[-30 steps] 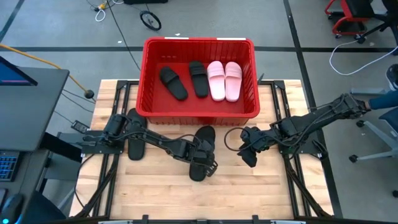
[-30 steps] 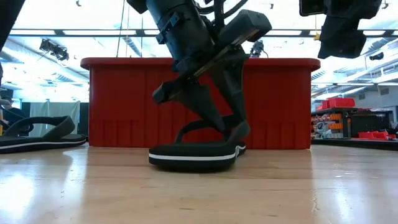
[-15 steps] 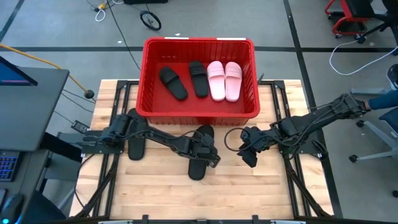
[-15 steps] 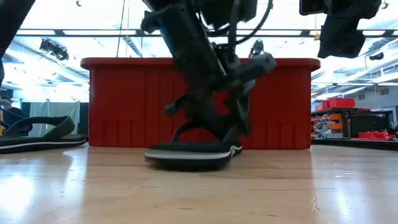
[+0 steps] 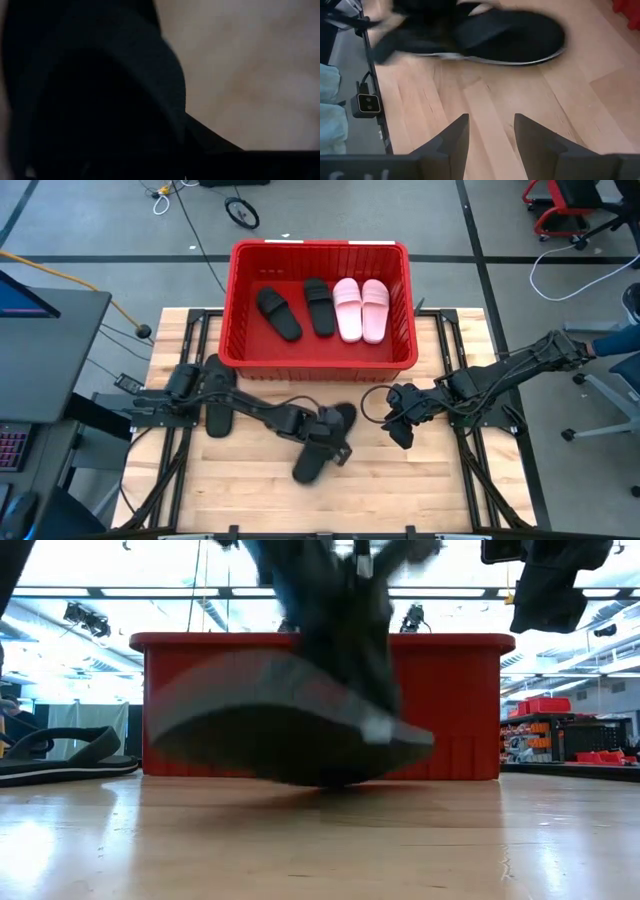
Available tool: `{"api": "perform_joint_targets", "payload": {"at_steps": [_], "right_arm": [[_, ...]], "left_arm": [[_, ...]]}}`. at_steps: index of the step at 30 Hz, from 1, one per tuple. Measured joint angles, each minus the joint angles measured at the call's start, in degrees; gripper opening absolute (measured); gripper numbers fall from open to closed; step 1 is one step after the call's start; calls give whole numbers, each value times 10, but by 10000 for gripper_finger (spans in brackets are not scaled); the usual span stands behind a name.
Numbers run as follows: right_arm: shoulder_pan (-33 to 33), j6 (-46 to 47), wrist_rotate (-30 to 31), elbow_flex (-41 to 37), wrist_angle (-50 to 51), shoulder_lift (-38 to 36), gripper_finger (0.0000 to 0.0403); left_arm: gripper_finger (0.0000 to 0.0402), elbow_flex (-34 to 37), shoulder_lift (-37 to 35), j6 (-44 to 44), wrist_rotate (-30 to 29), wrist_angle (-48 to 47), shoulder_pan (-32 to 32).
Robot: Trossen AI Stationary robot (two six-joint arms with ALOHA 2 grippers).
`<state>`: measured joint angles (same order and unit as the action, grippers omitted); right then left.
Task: Pick and place slides into bin
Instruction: Put the right black slipper into the red bin
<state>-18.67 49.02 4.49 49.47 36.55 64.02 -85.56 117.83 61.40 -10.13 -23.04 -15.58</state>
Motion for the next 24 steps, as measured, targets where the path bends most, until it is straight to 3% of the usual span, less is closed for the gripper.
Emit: {"api": "perform_joint_targets", "payload": {"at_steps": [4, 7, 13, 16, 18, 21, 24], "right_arm": [[-5, 1, -4, 0, 0, -4, 162], [-16, -6, -10, 0, 0, -17, 162], [-41, 0, -16, 2, -15, -70, 161], [-49, -6, -10, 9, -32, -100, 161], [-53, -18, 7, 10, -39, -118, 161], [-53, -35, 39, 10, -43, -138, 161], [-53, -37, 58, 10, -45, -149, 161]], "left_arm": [[9, -28, -56, -14, 28, -24, -36], [8, -88, -103, -25, 18, -111, -57], [6, -301, -141, -93, -147, -438, -52], [6, -402, -144, -184, -220, -525, -15], [6, -448, -145, -281, -231, -542, 24], [6, -478, -145, -409, -198, -542, 107], [6, -478, -141, -482, -145, -533, 204]]}}
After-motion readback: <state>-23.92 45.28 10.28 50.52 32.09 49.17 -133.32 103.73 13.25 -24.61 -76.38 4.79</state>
